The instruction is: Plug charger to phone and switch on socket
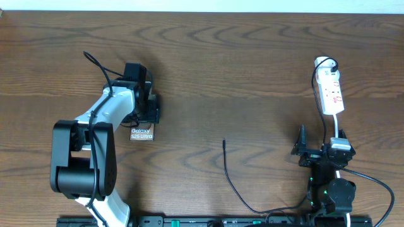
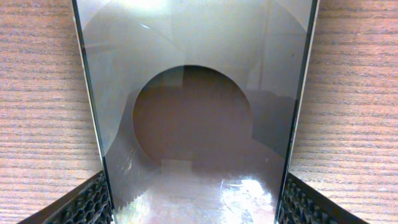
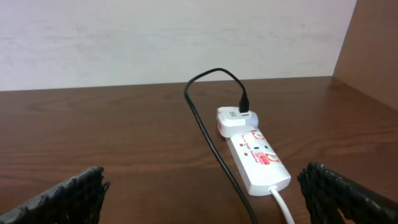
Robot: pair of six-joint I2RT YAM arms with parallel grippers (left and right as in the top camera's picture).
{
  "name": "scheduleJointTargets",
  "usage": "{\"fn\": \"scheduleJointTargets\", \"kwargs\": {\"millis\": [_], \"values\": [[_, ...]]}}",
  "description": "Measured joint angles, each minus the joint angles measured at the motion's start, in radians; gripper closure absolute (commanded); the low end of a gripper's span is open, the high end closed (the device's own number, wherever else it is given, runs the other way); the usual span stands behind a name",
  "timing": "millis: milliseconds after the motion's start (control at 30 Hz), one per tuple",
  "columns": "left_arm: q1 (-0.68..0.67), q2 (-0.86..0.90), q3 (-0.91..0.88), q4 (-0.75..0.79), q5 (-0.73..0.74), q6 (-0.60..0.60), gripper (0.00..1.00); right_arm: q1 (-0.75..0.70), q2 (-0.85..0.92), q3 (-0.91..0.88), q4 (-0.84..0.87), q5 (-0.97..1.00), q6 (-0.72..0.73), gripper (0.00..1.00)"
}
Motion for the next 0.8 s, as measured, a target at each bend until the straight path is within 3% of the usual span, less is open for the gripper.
{"fn": "scheduleJointTargets", "kwargs": {"millis": [800], "values": [[0.000, 0.000, 0.000, 0.000, 0.000, 0.000, 0.34, 0.000, 0.000, 0.000, 0.000, 0.000, 0.000, 0.01]]}}
